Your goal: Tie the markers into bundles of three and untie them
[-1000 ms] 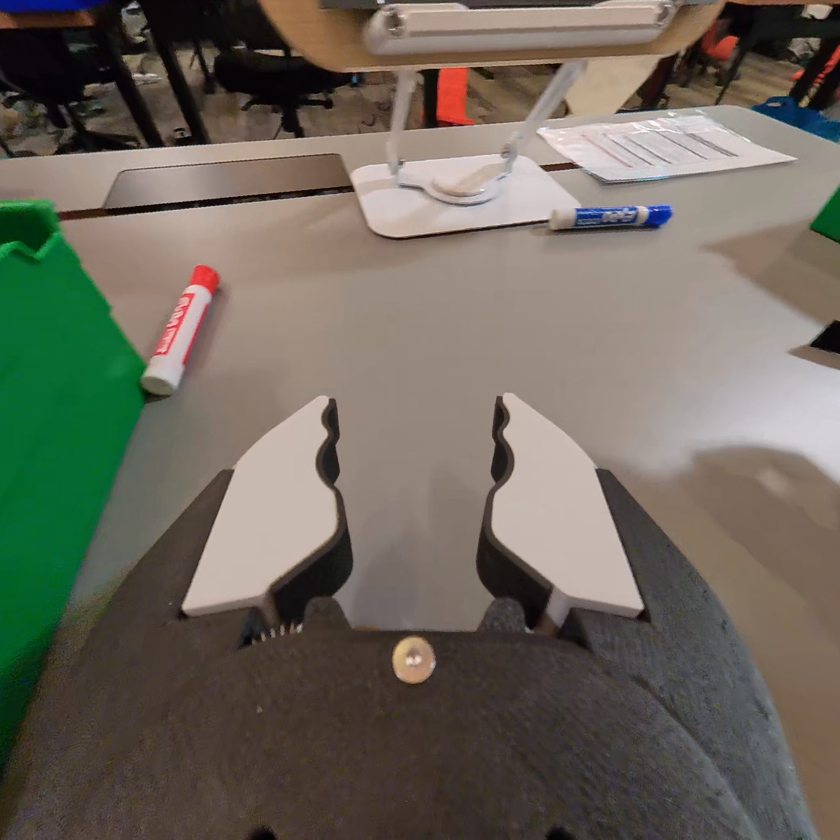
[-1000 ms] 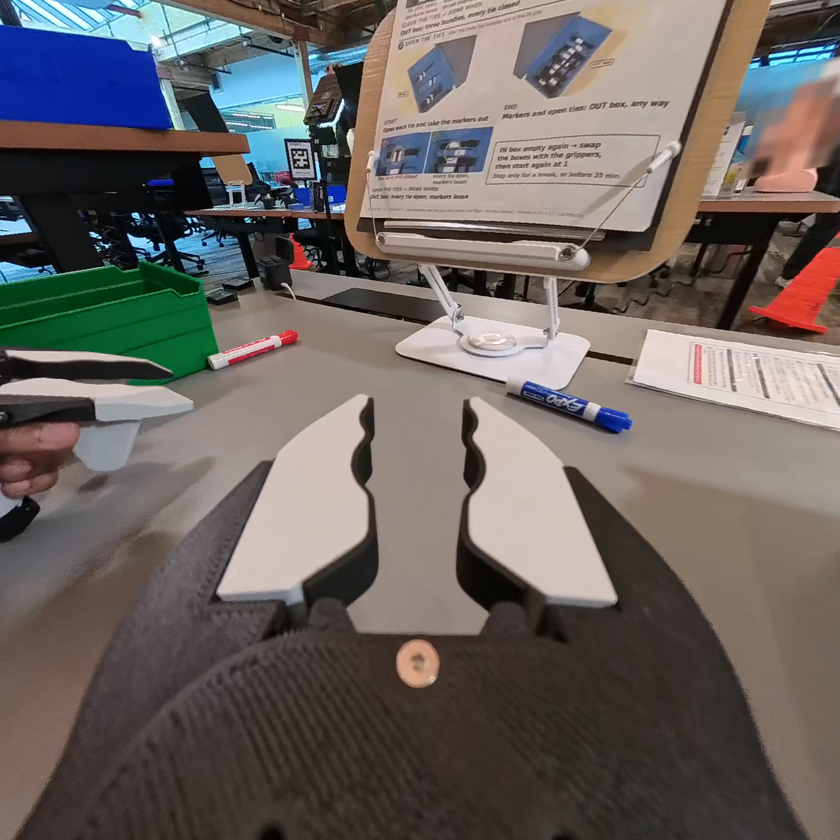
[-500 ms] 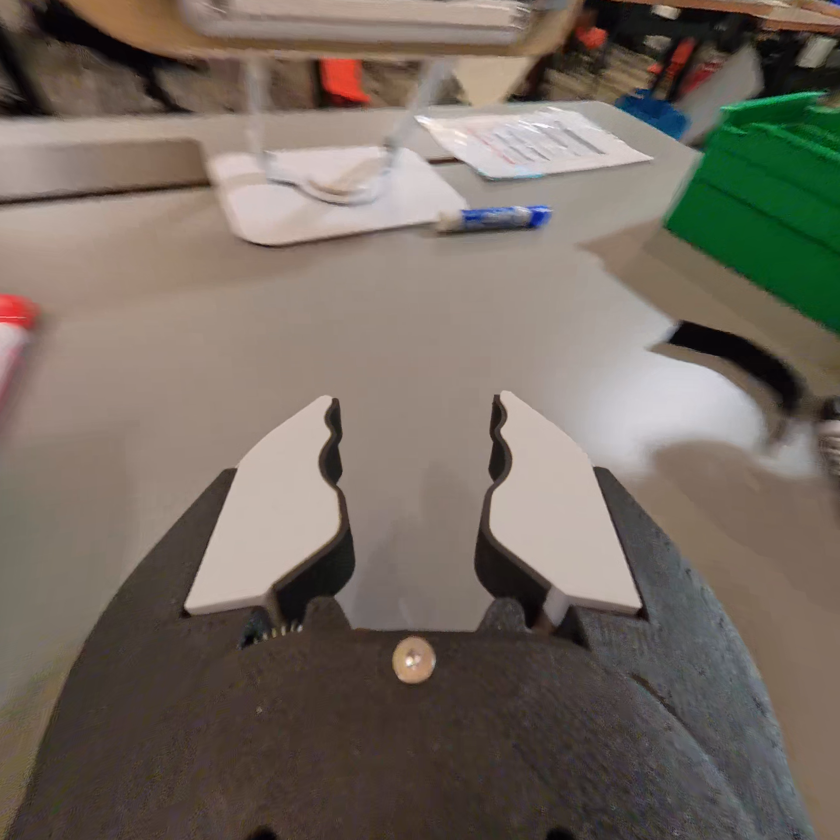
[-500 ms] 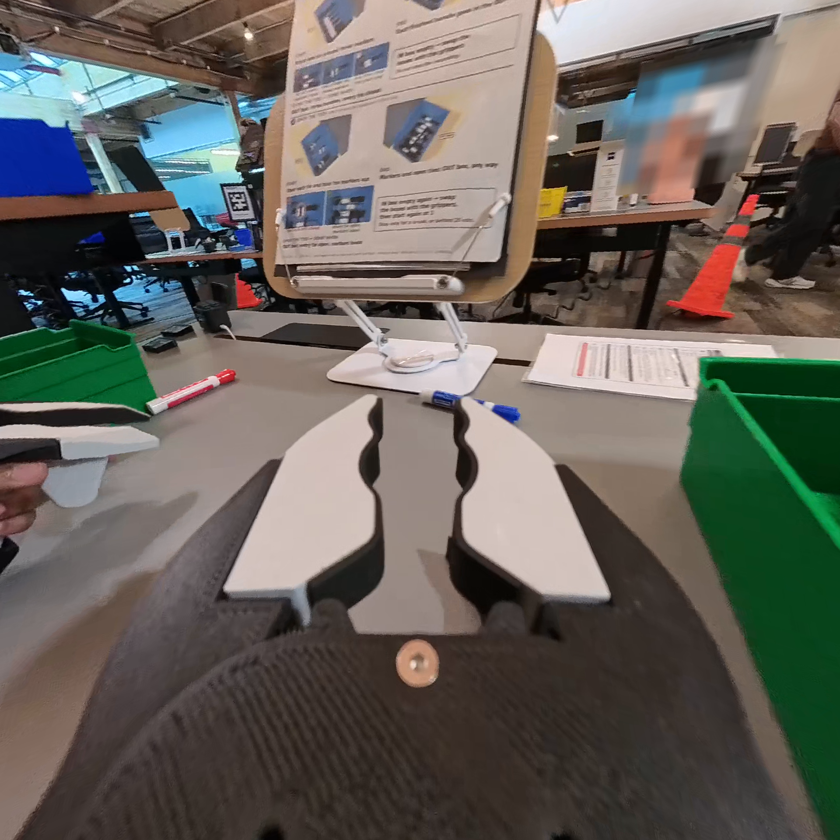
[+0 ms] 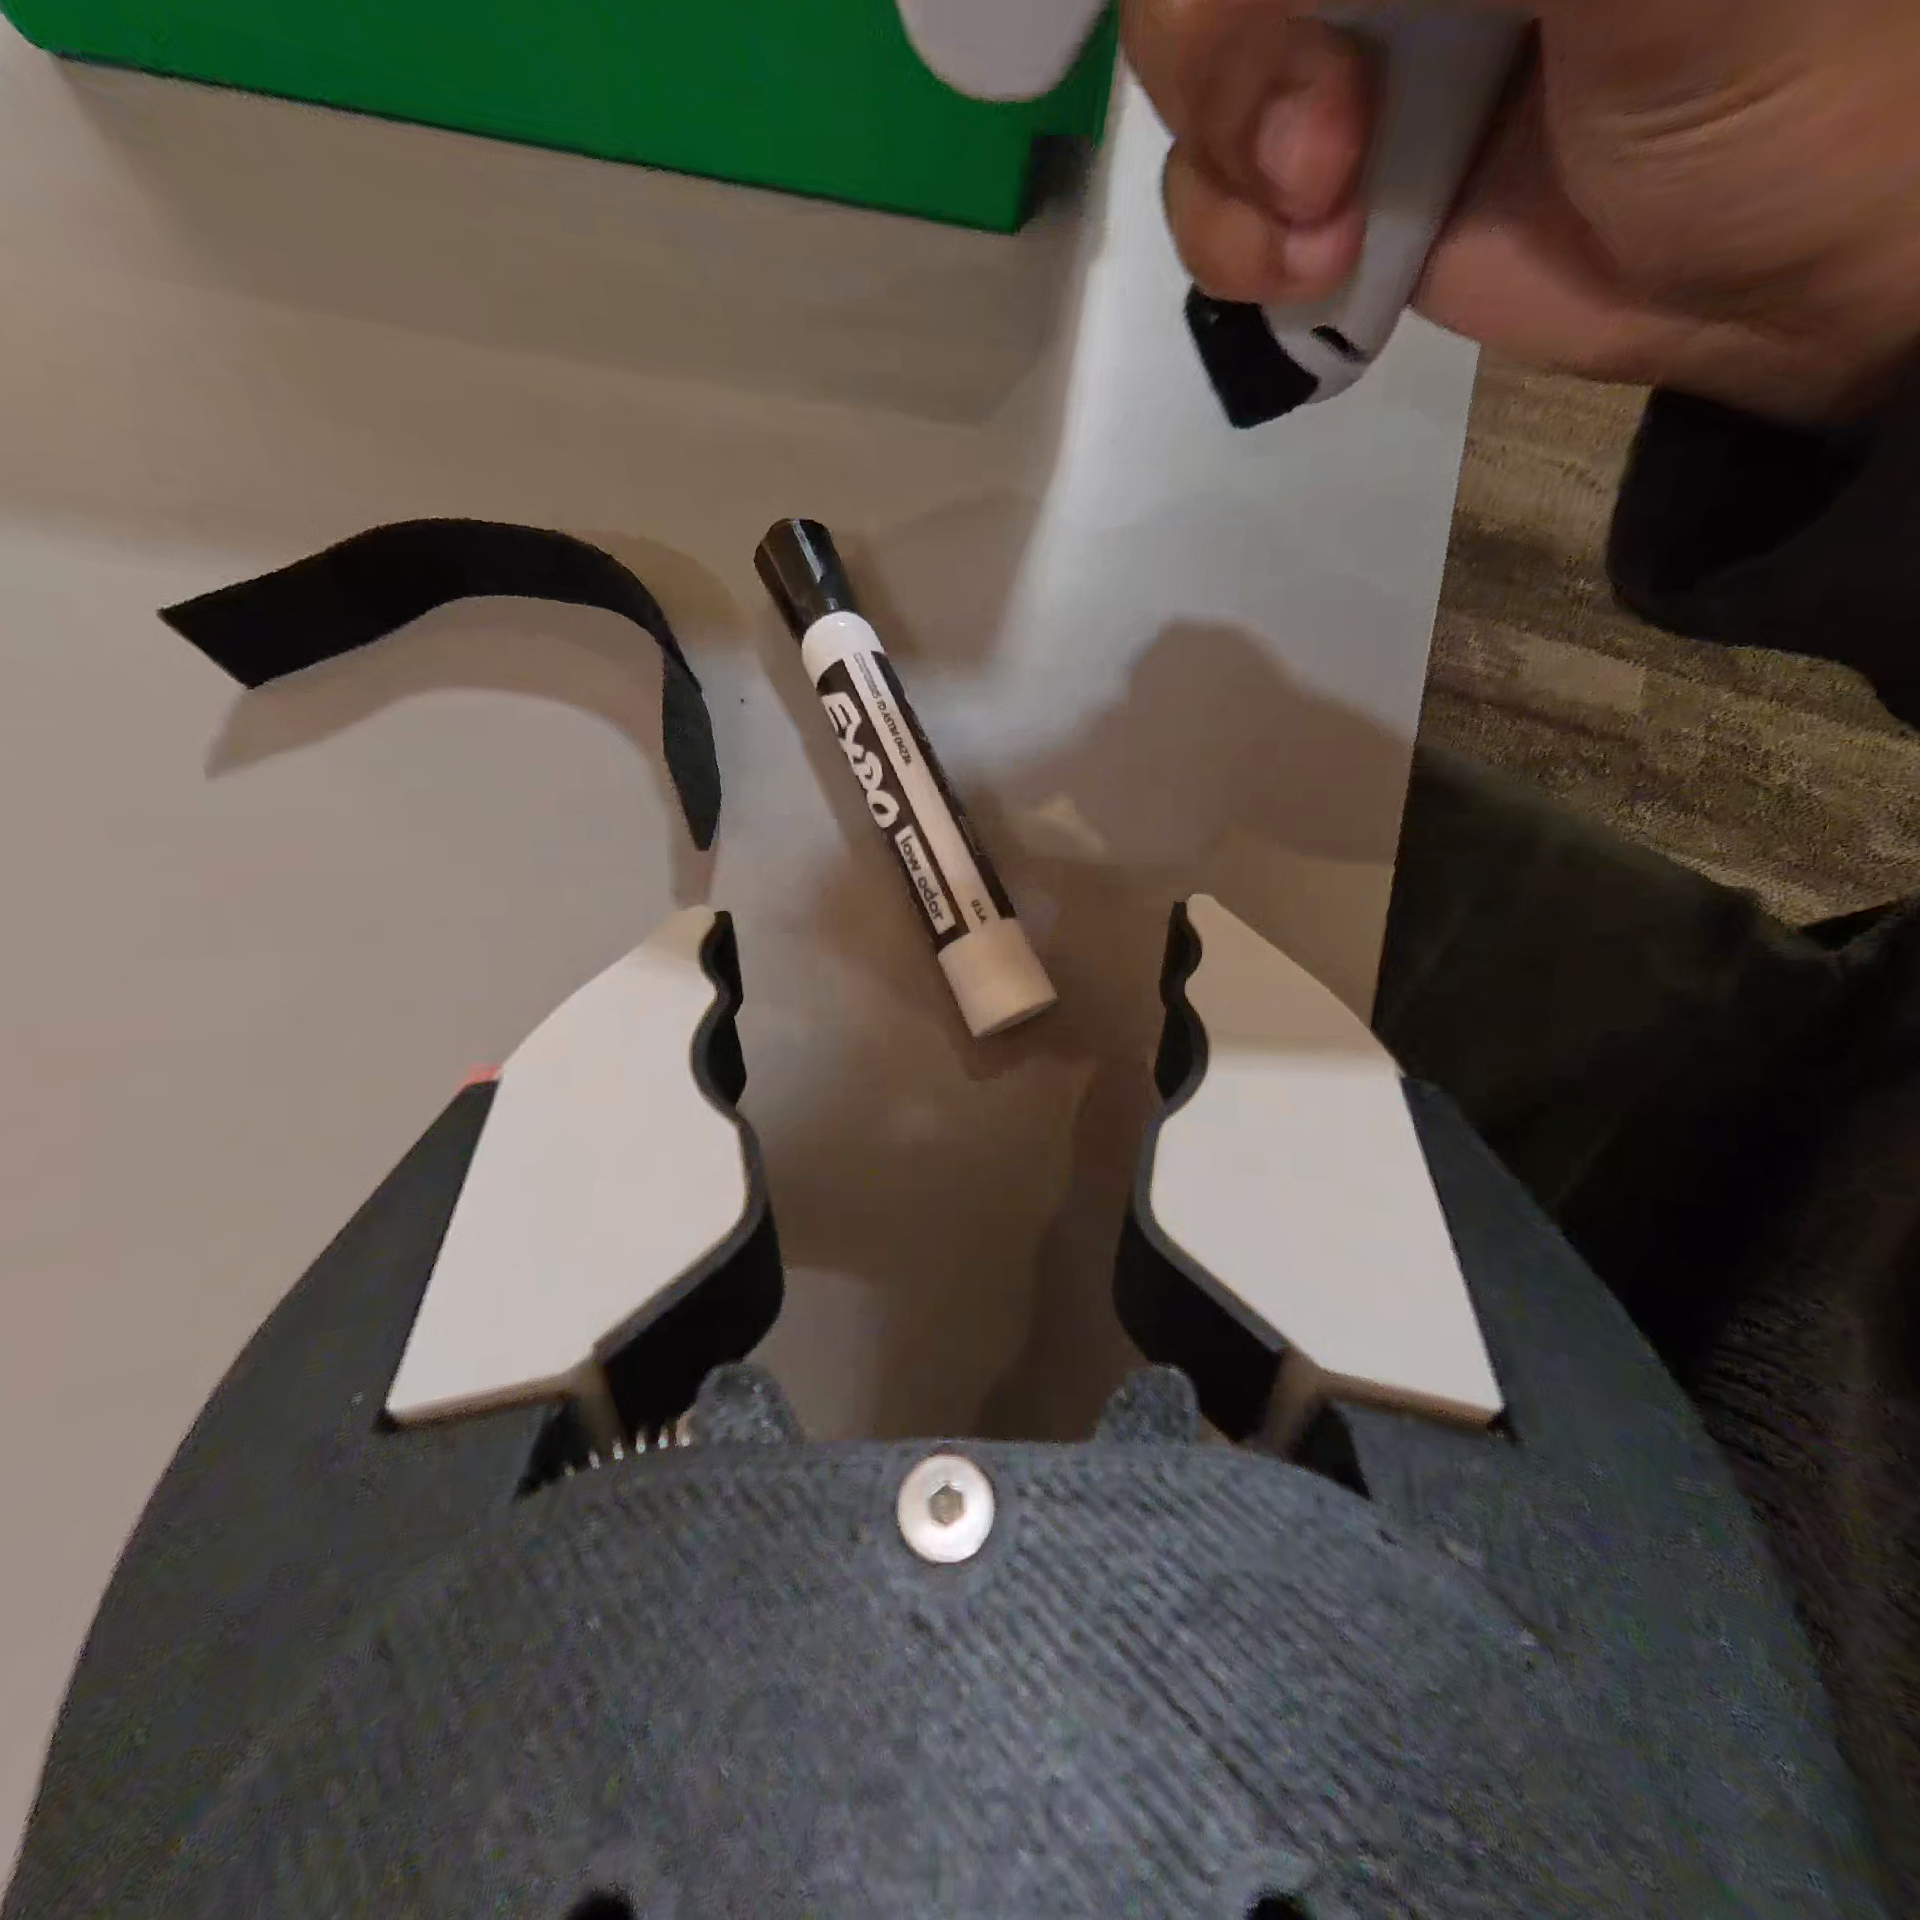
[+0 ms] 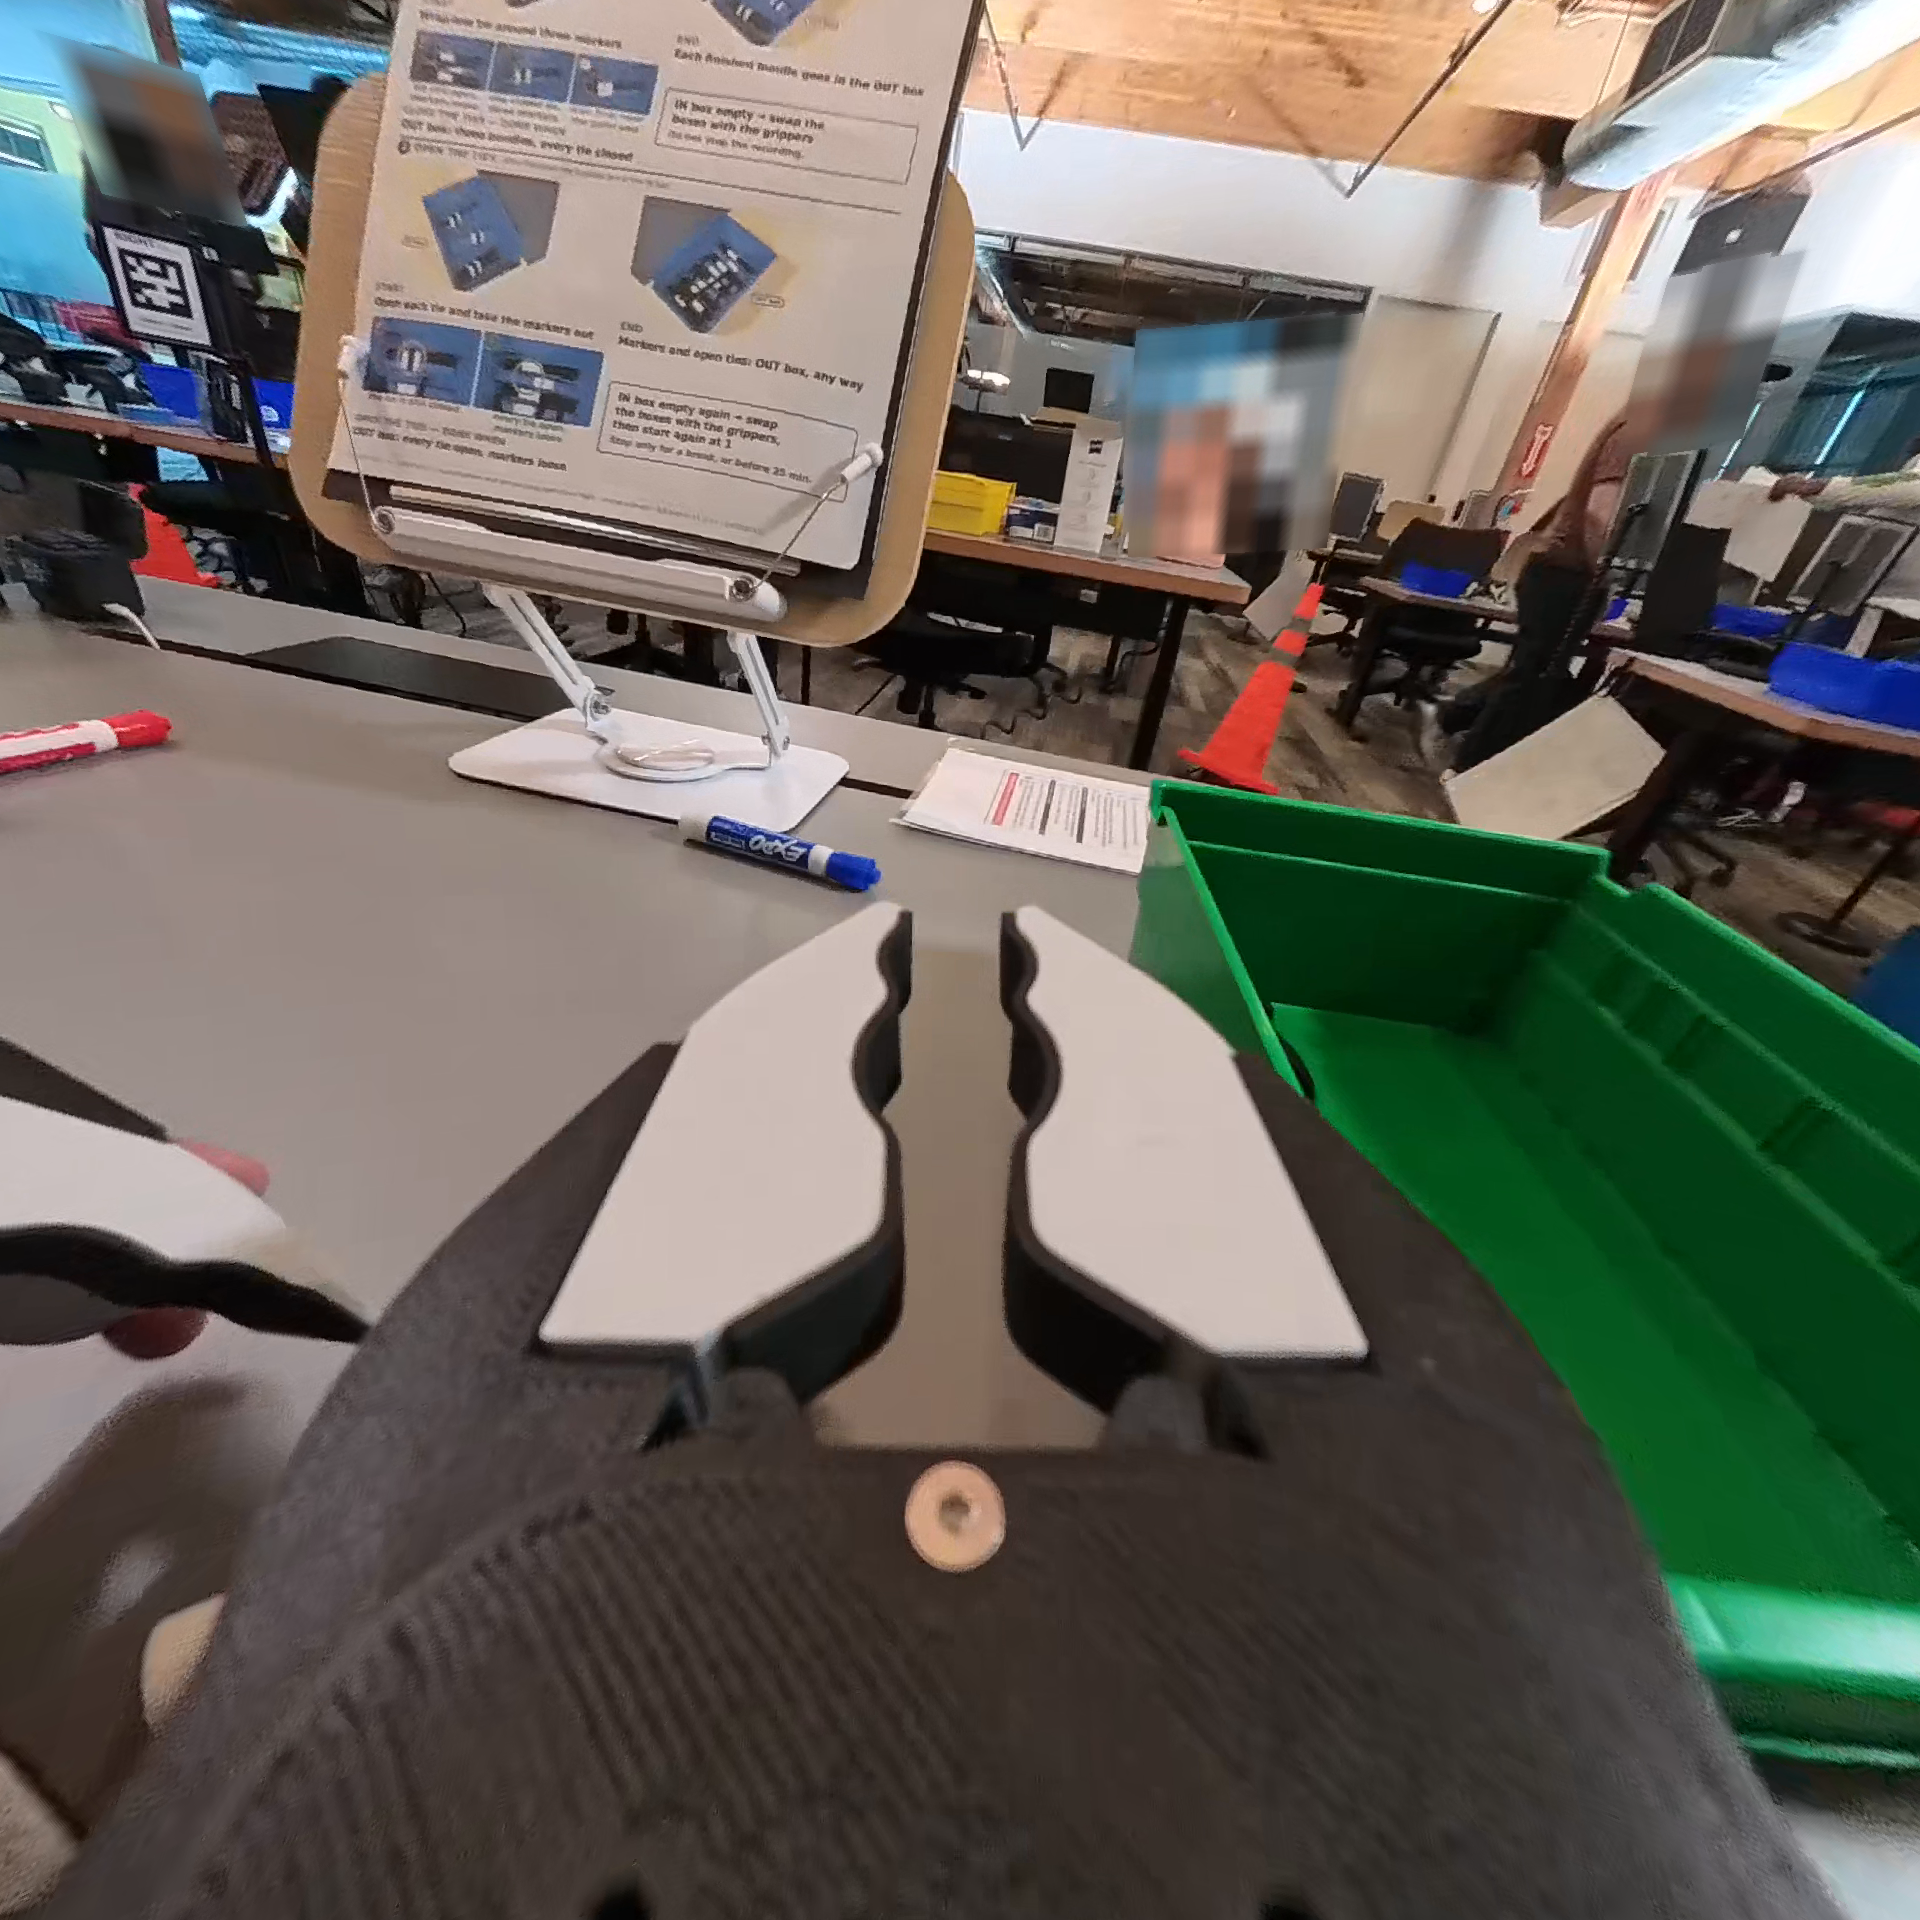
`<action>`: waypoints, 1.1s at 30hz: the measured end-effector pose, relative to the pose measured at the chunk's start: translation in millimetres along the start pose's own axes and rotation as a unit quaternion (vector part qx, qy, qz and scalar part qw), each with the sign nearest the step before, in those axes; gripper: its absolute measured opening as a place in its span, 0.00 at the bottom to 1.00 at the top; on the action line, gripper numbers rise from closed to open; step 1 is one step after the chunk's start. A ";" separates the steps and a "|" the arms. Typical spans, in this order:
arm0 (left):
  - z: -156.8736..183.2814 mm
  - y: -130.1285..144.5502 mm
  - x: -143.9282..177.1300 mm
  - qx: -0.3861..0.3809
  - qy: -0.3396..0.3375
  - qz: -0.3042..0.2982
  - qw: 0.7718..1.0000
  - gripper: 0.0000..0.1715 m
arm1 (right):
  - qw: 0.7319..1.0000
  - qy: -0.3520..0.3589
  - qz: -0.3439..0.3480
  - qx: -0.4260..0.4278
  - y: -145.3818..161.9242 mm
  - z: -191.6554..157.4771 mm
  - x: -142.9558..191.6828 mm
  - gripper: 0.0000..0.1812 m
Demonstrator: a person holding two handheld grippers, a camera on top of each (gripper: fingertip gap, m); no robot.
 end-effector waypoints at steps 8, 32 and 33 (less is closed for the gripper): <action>-8.0 8.4 -14.3 -0.015 -0.006 -0.036 0.999 0.42 | 1.000 0.023 -0.014 0.006 2.5 13.9 17.5 0.09; -27.7 16.3 2.9 0.040 -0.034 -0.034 0.998 0.25 | 1.000 0.011 -0.021 -0.002 10.2 9.3 1.8 0.09; -27.5 15.7 4.0 0.041 -0.031 -0.030 0.998 0.22 | 1.000 0.010 -0.021 -0.004 10.1 8.9 1.3 0.09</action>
Point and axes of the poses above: each gripper's, where its closed fingertips meet, x back along the fingers, y out of its underside, z = x × y across the jaws, the point moved 2 cm from there along x, back along the fingers, and after that the axes turned 15 degrees about z, right-handed, at the moved point
